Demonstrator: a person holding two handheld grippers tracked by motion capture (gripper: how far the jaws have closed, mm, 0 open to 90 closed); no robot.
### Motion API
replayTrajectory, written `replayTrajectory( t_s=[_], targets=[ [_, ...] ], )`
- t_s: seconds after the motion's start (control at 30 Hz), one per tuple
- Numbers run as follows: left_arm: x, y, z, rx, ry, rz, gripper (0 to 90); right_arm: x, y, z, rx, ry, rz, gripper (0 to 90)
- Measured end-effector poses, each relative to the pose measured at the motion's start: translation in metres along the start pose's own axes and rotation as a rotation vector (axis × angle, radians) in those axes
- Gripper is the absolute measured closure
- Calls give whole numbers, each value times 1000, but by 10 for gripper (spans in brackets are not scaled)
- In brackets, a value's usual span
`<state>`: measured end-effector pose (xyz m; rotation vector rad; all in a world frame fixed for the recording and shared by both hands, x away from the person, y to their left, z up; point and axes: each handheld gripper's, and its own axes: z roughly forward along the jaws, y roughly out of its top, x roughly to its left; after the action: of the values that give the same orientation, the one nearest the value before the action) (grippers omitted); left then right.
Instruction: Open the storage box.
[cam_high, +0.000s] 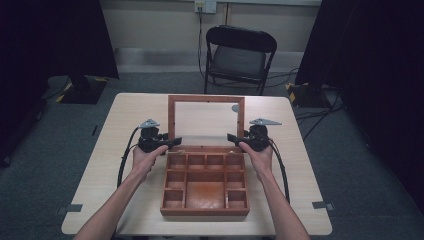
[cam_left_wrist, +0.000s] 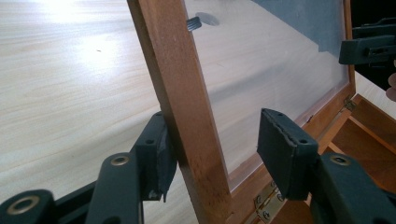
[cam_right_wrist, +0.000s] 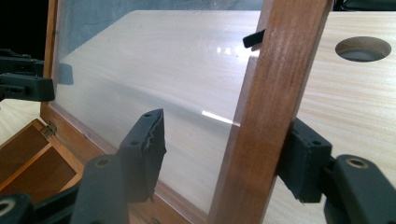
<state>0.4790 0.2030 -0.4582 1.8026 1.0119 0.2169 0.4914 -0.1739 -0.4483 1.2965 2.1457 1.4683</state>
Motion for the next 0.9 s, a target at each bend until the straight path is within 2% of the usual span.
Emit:
replayTrajectory(
  t_s=[0.33, 0.53, 0.63, 0.73, 0.8, 0.83, 0.9],
  targets=[
    [4, -3, 6, 23, 10, -20, 449, -5, -3, 9, 14, -7, 31, 352],
    [9, -7, 7, 44, 14, -27, 426, -9, -8, 14, 54, -20, 53, 310],
    [12, -10, 8, 59, 26, -50, 391, -12, -10, 16, 77, -39, 67, 283],
    [18, -16, 10, 53, -11, -113, 389, -13, -12, 17, 98, -43, 67, 275],
    [21, -17, 11, 58, -26, -137, 387, -14, -14, 18, 121, -39, 83, 273],
    [21, -17, 11, 55, -16, -131, 382, -15, -14, 18, 123, -35, 85, 272],
    [18, -17, 11, 64, 9, -87, 377, -16, -15, 19, 128, -33, 98, 262]
  ],
)
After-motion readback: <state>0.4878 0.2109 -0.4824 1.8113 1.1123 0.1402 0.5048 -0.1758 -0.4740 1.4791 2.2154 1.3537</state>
